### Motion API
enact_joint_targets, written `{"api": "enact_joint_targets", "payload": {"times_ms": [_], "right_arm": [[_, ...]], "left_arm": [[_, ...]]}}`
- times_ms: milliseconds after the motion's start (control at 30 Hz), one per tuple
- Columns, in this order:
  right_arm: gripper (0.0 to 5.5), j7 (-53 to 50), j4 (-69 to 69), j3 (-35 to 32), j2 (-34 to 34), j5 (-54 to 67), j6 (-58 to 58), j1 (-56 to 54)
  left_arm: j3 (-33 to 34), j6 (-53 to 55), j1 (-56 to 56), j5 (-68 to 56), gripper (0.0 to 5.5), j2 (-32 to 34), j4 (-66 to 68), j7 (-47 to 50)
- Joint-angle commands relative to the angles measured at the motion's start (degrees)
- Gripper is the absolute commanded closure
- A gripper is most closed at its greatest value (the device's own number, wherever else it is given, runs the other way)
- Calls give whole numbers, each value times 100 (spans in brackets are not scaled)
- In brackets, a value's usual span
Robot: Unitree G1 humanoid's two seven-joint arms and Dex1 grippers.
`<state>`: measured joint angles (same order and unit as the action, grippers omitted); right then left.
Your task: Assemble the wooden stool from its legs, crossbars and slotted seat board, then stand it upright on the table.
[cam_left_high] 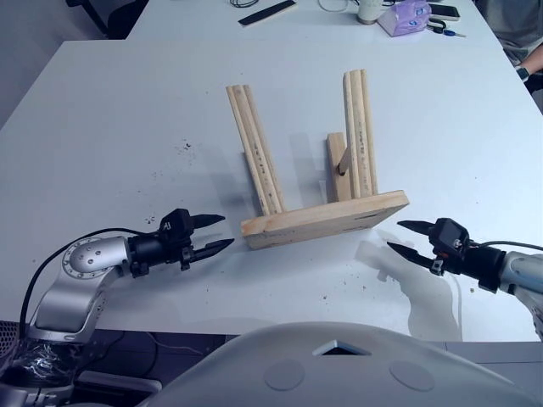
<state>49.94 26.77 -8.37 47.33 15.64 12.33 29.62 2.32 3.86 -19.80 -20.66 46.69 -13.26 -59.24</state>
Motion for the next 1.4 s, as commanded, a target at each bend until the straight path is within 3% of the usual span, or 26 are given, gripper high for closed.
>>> {"api": "enact_joint_targets", "payload": {"times_ms": [33, 167, 333, 467, 600, 800, 1067, 1233, 1400], "right_arm": [[310, -20, -332, -16, -61, -134, -191, -164], [310, -552, -1050, 96, -281, -597, -324, -743], [310, -957, -1657, 732, -827, -1104, -667, -1336], [310, -706, -1162, 1253, -985, -1036, -790, -937], [310, -590, -480, 1360, -957, -783, -643, -644], [310, -575, 817, 733, -889, 263, 109, -645], [310, -739, 2538, -440, -523, 2203, 1032, -854], [310, -1277, 2537, -716, -582, 2980, 1466, -1713], [310, -1822, 2036, -748, -873, 2978, 1694, -2492]], "left_arm": [[-239, -515, -64, 512, 285, 37, 395, -154], [-472, -632, -111, 677, 285, -161, 405, -85], [-841, -844, 112, 1094, 285, -710, 596, 464], [-981, -849, 282, 1064, 285, -936, 572, 584], [-1114, -812, 319, 939, 285, -1017, 281, 504], [-618, -118, 397, -25, 285, -1023, -601, 548], [770, 1657, 1119, -3045, 285, -678, -2379, 1025], [1112, 2146, 1936, -4491, 285, -591, -2745, 1729], [977, 2339, 2240, -4689, 285, -645, -2789, 2045]]}}
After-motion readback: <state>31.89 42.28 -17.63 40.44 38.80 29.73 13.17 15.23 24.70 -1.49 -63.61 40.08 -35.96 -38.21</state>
